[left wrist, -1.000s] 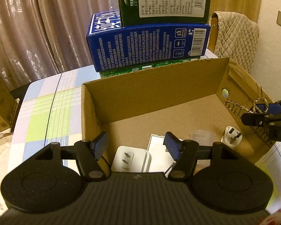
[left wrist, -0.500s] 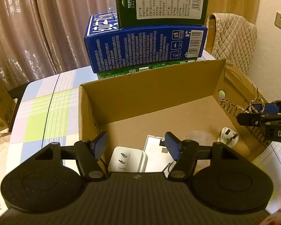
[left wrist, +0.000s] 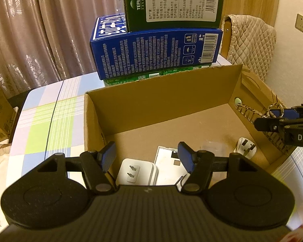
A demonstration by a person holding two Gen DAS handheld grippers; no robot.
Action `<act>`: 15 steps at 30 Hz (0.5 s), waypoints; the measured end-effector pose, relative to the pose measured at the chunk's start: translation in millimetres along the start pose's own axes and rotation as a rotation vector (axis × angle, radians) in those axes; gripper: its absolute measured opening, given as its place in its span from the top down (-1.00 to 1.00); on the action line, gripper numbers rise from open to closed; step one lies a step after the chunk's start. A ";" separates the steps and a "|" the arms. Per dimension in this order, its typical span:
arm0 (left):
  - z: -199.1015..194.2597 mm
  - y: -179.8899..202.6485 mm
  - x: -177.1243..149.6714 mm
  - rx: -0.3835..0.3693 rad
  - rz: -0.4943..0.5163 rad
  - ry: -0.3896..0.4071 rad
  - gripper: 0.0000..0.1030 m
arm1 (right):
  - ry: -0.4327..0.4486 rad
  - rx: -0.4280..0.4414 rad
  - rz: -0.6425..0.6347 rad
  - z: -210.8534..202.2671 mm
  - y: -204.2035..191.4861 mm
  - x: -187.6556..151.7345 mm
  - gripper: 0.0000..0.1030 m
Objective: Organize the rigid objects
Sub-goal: 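Open left tool to drop adapter into box while right tool releases keychain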
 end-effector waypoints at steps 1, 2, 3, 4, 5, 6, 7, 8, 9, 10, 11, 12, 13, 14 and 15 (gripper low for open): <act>0.0 0.3 0.3 0.000 0.002 0.001 -0.21 | 0.000 0.003 0.003 0.5 0.1 -0.1 0.26; 0.0 0.6 0.6 0.000 0.003 0.002 -0.21 | 0.003 0.003 0.007 0.9 0.7 -0.1 0.26; -0.3 0.6 0.8 -0.001 0.003 0.002 -0.21 | 0.013 0.000 0.014 0.5 1.7 0.7 0.26; -0.7 0.4 0.8 -0.001 0.004 0.004 -0.21 | 0.024 0.000 0.019 -0.1 2.5 1.9 0.26; -0.9 0.2 1.3 0.001 0.004 0.006 -0.21 | 0.029 0.000 0.022 0.0 3.0 2.6 0.26; -1.9 -0.2 1.3 0.001 0.004 0.008 -0.21 | 0.033 0.001 0.026 0.0 3.8 3.4 0.26; -2.6 -0.5 1.8 0.001 0.003 0.011 -0.21 | 0.039 0.002 0.032 -0.2 4.8 4.2 0.26; -3.4 -0.9 2.1 0.000 0.001 0.014 -0.21 | 0.042 0.001 0.036 -1.0 5.7 4.7 0.24; -4.6 -0.9 2.6 0.000 0.000 0.016 -0.21 | 0.045 -0.001 0.039 -2.3 6.8 5.2 0.23; -5.8 -0.7 3.2 -0.001 -0.001 0.019 -0.21 | 0.048 -0.003 0.041 -3.8 7.8 5.4 0.22; -7.2 -0.2 3.8 -0.002 -0.002 0.022 -0.21 | 0.051 -0.005 0.042 -5.4 8.6 5.4 0.21; -8.8 0.6 4.4 -0.005 -0.002 0.024 -0.21 | 0.052 -0.006 0.043 -7.3 8.8 5.2 0.20; -10.4 1.5 4.7 -0.007 -0.003 0.026 -0.21 | 0.053 -0.007 0.045 -9.0 9.4 5.1 0.19; -12.4 2.5 5.1 -0.008 -0.005 0.029 -0.21 | 0.054 -0.008 0.047 -10.9 9.3 4.8 0.18; -14.7 3.7 5.3 -0.010 -0.006 0.031 -0.21 | 0.054 -0.006 0.048 -13.1 8.9 4.8 0.17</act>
Point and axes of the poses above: each gripper's, at about its wrist camera, not at the fingertips, and z roughly the way its jaws point, y to its right, x to its top, the point moved 9 cm from there along z, roughly the way its jaws point, and after that the axes turned 5 degrees about y, right-handed, at the moved point
